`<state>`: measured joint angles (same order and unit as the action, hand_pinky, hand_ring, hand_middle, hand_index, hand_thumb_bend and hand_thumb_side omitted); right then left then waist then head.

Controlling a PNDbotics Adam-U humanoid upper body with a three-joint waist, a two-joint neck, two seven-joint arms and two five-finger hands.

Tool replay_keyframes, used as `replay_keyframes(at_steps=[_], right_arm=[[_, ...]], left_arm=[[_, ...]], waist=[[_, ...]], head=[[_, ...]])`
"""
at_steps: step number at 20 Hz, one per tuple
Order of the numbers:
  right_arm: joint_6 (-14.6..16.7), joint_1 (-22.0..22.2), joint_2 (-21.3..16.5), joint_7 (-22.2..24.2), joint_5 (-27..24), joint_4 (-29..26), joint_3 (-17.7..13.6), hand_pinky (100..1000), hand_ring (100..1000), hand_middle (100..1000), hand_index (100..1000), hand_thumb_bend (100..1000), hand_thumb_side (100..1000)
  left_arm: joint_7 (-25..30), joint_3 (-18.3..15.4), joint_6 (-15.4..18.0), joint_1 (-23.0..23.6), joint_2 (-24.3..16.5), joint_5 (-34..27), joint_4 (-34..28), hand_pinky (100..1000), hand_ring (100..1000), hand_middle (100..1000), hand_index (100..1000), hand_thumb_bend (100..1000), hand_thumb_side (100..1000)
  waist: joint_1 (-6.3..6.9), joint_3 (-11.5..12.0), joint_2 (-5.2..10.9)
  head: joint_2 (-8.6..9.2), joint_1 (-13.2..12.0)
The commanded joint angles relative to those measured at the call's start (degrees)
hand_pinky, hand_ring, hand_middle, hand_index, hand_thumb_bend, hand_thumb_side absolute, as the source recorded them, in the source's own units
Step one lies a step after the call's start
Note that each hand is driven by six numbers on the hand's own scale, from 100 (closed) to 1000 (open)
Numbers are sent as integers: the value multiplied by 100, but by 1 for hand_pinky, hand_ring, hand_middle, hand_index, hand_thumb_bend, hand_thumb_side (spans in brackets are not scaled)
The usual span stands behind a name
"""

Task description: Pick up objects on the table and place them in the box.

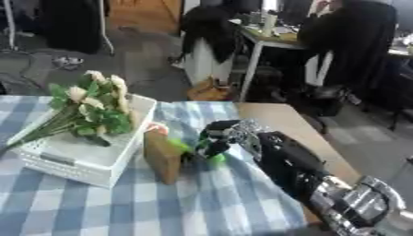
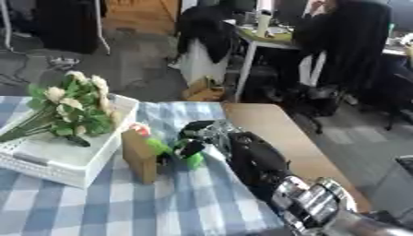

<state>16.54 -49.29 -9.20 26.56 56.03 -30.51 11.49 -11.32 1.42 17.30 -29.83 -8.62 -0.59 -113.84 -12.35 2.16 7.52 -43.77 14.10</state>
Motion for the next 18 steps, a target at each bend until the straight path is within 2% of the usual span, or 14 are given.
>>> replay_keyframes(at_steps=[1, 5, 10, 14, 18], right_arm=[[74, -341, -393, 404, -458, -273, -54, 100, 100, 100, 360, 100, 675], [82, -595, -627, 1013, -1123, -501, -22, 100, 100, 100, 358, 100, 659], [-123, -837, -853, 1574, -1839, -817, 47, 100, 100, 100, 357, 100, 654], [-278, -917, -946, 1737, -2092, -995, 107, 100, 100, 100, 357, 100, 660], [-339, -962, -996, 1714, -2121, -1069, 135, 100, 100, 100, 357, 100, 671]], left_arm=[[8, 4, 18, -137, -26, -36, -75, 682, 804, 784, 836, 100, 832], [1, -4, 44, -178, -5, -49, -75, 683, 804, 784, 835, 100, 832], [-1, -10, 81, -227, 26, -71, -75, 682, 803, 783, 835, 100, 832], [-5, -15, 105, -243, 41, -84, -75, 683, 803, 783, 835, 100, 832], [1, -14, 110, -245, 44, -90, -75, 683, 803, 782, 833, 100, 830]], waist=[[66, 5, -1], [80, 35, -50], [90, 75, -115], [94, 98, -146], [93, 103, -152]], head=[[-35, -135], [-35, -352], [-35, -563], [-35, -654], [-35, -676]])
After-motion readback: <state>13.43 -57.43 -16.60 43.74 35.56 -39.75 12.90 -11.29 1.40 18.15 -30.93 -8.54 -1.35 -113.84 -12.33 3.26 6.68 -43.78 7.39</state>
